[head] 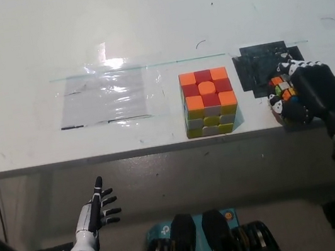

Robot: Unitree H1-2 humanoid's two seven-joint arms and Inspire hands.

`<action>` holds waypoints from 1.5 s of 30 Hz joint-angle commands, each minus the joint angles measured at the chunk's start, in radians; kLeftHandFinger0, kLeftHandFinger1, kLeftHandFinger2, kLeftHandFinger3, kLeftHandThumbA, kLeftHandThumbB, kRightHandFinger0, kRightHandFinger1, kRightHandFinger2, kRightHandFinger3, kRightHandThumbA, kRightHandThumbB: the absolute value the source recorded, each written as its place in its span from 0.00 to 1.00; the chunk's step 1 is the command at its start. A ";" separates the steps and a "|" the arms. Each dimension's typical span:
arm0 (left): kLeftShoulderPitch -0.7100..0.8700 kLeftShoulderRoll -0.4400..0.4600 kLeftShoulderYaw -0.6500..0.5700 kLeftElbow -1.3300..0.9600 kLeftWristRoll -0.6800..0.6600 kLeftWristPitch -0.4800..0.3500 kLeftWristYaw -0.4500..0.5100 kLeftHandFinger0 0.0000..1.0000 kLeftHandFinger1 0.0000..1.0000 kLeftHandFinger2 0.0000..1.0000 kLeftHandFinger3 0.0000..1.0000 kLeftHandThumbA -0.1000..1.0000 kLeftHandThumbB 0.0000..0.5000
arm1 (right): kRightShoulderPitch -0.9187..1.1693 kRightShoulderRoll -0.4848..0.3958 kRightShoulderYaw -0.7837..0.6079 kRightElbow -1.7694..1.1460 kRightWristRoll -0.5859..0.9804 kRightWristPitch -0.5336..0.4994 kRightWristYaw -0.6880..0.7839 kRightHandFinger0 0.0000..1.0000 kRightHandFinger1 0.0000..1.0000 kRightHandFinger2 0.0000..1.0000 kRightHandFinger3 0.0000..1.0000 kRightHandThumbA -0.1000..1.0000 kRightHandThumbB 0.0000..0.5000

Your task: The robot uses its right hand to pick up the small cube kept on the middle on the desk and place it on the bigger cube kept next to it

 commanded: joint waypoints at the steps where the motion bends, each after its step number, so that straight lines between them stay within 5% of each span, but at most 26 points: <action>1: -0.029 0.015 -0.003 -0.011 -0.001 -0.028 -0.009 0.70 0.68 0.81 0.85 1.00 0.32 | -0.065 -0.007 -0.021 0.003 -0.013 -0.081 -0.095 0.00 0.36 0.69 0.35 0.00 0.33; 7: -0.023 0.013 -0.005 -0.021 0.003 -0.021 -0.005 0.71 0.69 0.81 0.86 1.00 0.27 | -0.077 -0.005 -0.045 -0.057 -0.001 -0.074 -0.077 0.00 0.31 0.63 0.35 0.00 0.28; 12: -0.017 0.012 -0.010 -0.017 0.010 -0.019 -0.002 0.71 0.70 0.82 0.86 1.00 0.27 | -0.095 -0.017 -0.045 -0.096 -0.021 -0.064 -0.060 0.00 0.30 0.59 0.33 0.00 0.37; 13: -0.015 0.011 -0.007 -0.013 0.006 -0.022 0.000 0.70 0.70 0.81 0.85 1.00 0.28 | -0.107 -0.022 -0.040 -0.113 -0.053 -0.044 -0.066 0.00 0.27 0.57 0.33 0.00 0.47; 16: -0.008 0.012 -0.013 -0.026 0.013 -0.012 0.002 0.71 0.71 0.82 0.84 1.00 0.27 | -0.124 -0.020 -0.049 -0.125 -0.036 -0.059 -0.058 0.00 0.19 0.51 0.27 0.00 0.47; 26: 0.000 0.013 -0.022 -0.011 0.019 -0.024 0.009 0.73 0.71 0.83 0.87 1.00 0.25 | -0.199 -0.010 -0.039 -0.186 -0.033 -0.046 0.014 0.00 0.28 0.64 0.33 0.00 0.34; 31: -0.001 0.013 -0.019 0.000 0.011 -0.041 0.007 0.68 0.67 0.78 0.81 1.00 0.26 | -0.224 0.020 -0.034 -0.212 -0.026 -0.048 0.032 0.00 0.29 0.69 0.36 0.00 0.49; 33: -0.001 0.013 -0.017 0.001 0.010 -0.038 0.009 0.69 0.67 0.77 0.79 1.00 0.30 | -0.233 0.047 -0.026 -0.228 -0.026 -0.044 0.042 0.00 0.26 0.62 0.34 0.00 0.51; 36: 0.008 0.013 -0.019 -0.017 0.013 -0.026 0.012 0.68 0.67 0.76 0.79 1.00 0.29 | -0.233 0.086 -0.012 -0.242 -0.031 -0.031 0.058 0.00 0.24 0.60 0.33 0.00 0.43; 40: 0.003 0.013 -0.016 -0.003 0.008 -0.035 0.008 0.63 0.65 0.75 0.78 1.00 0.32 | -0.228 0.118 0.008 -0.246 -0.059 -0.034 0.057 0.00 0.31 0.67 0.44 0.00 0.55; 45: 0.001 0.012 -0.014 -0.011 0.006 -0.023 0.007 0.65 0.66 0.76 0.80 1.00 0.30 | -0.222 0.166 0.033 -0.223 -0.057 -0.050 0.058 0.00 0.34 0.70 0.44 0.00 0.51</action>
